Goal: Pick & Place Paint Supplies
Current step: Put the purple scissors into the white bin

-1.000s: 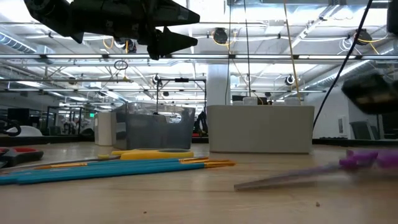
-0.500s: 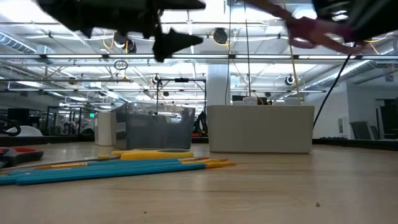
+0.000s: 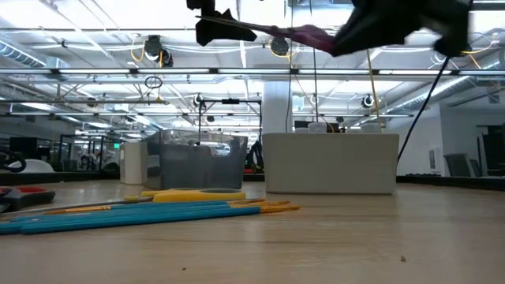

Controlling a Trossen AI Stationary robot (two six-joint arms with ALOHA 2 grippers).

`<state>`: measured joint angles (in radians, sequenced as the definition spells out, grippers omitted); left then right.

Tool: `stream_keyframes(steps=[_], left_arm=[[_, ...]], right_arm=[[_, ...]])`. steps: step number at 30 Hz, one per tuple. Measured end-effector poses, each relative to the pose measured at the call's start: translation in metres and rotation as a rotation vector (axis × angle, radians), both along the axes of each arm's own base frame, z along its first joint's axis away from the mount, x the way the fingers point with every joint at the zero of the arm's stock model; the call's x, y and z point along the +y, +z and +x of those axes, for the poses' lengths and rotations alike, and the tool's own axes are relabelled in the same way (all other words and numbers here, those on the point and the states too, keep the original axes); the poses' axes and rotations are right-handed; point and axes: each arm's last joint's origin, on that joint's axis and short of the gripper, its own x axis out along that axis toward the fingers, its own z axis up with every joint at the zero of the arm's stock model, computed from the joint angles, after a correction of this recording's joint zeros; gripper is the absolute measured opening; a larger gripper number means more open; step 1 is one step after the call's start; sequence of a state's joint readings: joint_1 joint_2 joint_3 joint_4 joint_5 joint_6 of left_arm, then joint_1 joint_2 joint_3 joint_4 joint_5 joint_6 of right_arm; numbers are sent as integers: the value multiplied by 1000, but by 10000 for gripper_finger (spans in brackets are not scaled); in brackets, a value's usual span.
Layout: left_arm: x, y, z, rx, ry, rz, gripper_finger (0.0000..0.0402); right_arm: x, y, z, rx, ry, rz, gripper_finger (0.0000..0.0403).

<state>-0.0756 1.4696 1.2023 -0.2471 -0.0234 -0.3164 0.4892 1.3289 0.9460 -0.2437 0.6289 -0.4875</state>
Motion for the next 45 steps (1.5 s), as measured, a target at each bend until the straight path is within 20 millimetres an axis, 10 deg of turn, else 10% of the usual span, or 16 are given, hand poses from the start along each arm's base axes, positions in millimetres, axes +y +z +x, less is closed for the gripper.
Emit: stream_keyframes(steps=[33,45], left_arm=[[14,0,0,27,-63,-138,347],[18,-4,-2,83,-38,-163,121]], right_arm=[[-30,11,31,-116,-3,-230,2],[-32,11,34,-131,-10,-236,2]])
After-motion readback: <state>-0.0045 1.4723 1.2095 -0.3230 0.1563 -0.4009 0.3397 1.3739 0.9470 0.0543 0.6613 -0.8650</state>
